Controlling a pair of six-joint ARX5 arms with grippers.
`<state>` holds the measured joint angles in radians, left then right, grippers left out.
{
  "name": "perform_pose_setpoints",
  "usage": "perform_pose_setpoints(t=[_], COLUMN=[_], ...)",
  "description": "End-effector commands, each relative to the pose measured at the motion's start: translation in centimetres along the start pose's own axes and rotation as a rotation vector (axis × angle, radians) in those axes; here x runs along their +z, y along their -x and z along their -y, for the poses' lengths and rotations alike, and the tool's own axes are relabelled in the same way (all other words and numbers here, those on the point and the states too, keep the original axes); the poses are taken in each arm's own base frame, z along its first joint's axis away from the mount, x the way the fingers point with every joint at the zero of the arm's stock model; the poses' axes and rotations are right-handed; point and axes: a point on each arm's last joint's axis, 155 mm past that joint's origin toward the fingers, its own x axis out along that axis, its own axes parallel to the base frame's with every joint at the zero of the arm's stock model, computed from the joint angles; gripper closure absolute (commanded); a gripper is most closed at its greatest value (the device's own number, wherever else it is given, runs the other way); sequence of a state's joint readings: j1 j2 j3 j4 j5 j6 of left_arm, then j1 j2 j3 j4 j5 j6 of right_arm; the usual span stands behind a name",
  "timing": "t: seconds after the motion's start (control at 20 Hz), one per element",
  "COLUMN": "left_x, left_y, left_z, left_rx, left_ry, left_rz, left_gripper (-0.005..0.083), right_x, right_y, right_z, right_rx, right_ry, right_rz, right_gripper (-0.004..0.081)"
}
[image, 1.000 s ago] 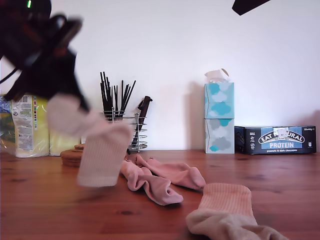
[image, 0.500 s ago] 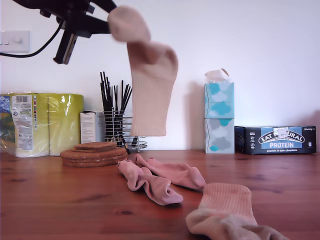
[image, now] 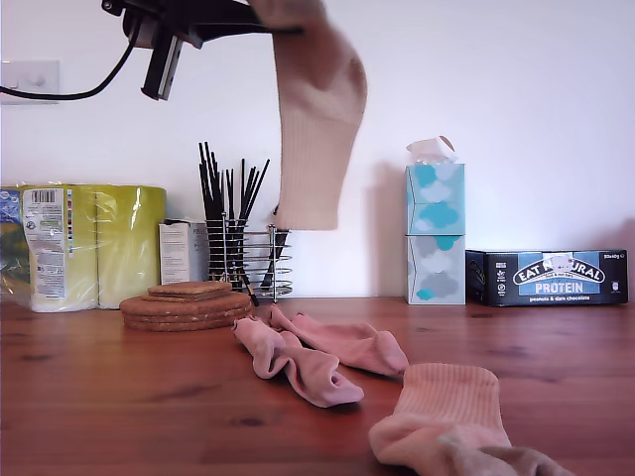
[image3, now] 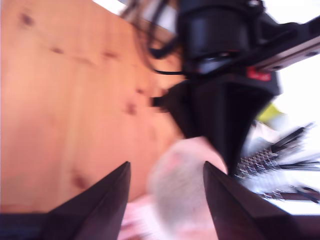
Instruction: Pair up the socks based on colour and pattern, by placing each sock on top of its pair
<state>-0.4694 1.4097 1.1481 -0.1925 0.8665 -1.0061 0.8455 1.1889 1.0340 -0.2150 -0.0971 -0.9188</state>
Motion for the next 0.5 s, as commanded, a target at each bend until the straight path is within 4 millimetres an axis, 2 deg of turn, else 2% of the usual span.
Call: perform_pose_setpoints(t=[0.0,0.1,0.2,0.35,0.4,0.45], left_x=[-0.4,-0.4,-0.5,-0.9,-0.9,-0.9], left_y=[-0.3,-0.4,-0.4,-0.3,-0.3,-0.3], left_z=[0.4,0.7,1.3,1.5,1.5,1.5], left_rx=[-0.015,-0.023,-0.046,-0.059,-0.059,-0.059], left_ry=[-0.003,-0.004,0.002,0.001,-0.001,-0.003], left_rz=[-0.014,-0.013,-0.025,-0.048,-0.048,-0.048], left_gripper=[0.0794,0.0794,0.0794,0.0794,0.0794,0.0794], right_x=[-0.5,-1.3,-2.0,-2.3,-2.5,-2.6], right_y=[-0.9,-1.6,-1.9,-1.8,-1.7,-1.6], right_z=[-0.1,-0.7,-0.8,0.1,0.4,0.6], right_rx=[-0.012,0.012,0.008,-0.037,-0.049,-0.059], right_ry=[0.009,0.004,0.002,-0.005,-0.005,-0.006], right_rz=[-0.021,-0.046,-0.078,-0.099,-0.11,-0.12], right_gripper=[0.0309,0.0313,0.0387,0.0671,0.0745,0.0781])
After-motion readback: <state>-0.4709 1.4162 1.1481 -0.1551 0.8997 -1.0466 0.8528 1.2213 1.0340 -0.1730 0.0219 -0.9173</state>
